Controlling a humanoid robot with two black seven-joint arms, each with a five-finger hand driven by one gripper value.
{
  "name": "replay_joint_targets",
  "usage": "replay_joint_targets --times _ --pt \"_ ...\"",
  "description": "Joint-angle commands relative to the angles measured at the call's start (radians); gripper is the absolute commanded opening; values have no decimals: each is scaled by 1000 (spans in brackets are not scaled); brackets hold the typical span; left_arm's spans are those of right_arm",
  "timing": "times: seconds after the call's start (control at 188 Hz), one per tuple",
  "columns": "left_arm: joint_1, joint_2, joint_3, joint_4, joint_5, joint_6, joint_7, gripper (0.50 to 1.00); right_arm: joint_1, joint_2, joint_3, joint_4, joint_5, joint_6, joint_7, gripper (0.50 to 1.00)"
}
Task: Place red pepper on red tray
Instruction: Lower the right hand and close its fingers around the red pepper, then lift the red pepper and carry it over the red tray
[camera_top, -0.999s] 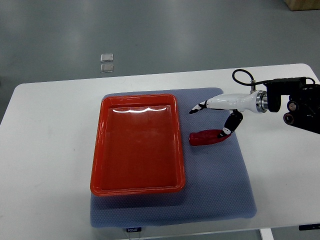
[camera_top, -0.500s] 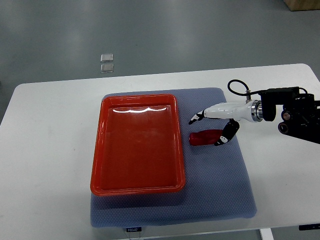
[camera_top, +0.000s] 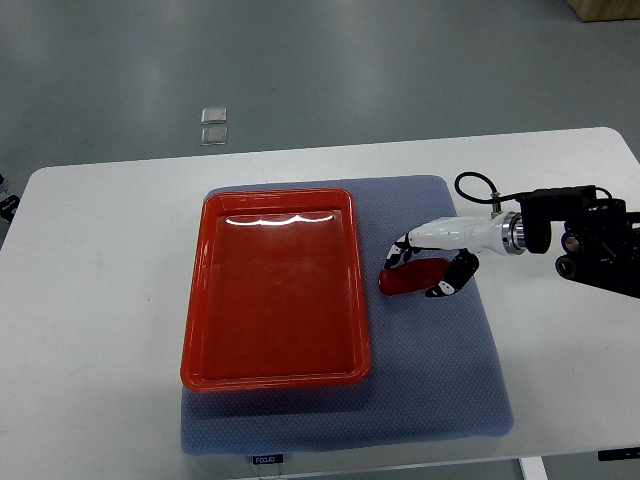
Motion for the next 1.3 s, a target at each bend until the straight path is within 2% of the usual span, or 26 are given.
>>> replay_joint_targets --times 0.0,0.377,0.627,0.973,1.297 --pt "0 0 0 0 0 0 0 1000 -6 4 -2 0 -9 0 0 695" --pt "0 0 0 0 0 0 0 1000 -6 6 0 -1 -18 3 0 541" --pt "0 0 0 0 0 0 0 1000 19 -6 3 -8 -14 3 0 537" --pt "0 0 0 0 0 0 0 1000 152 7 29 -55 51 0 5 545" --pt "0 0 0 0 0 0 0 1000 149 230 160 -123 153 -24 0 560"
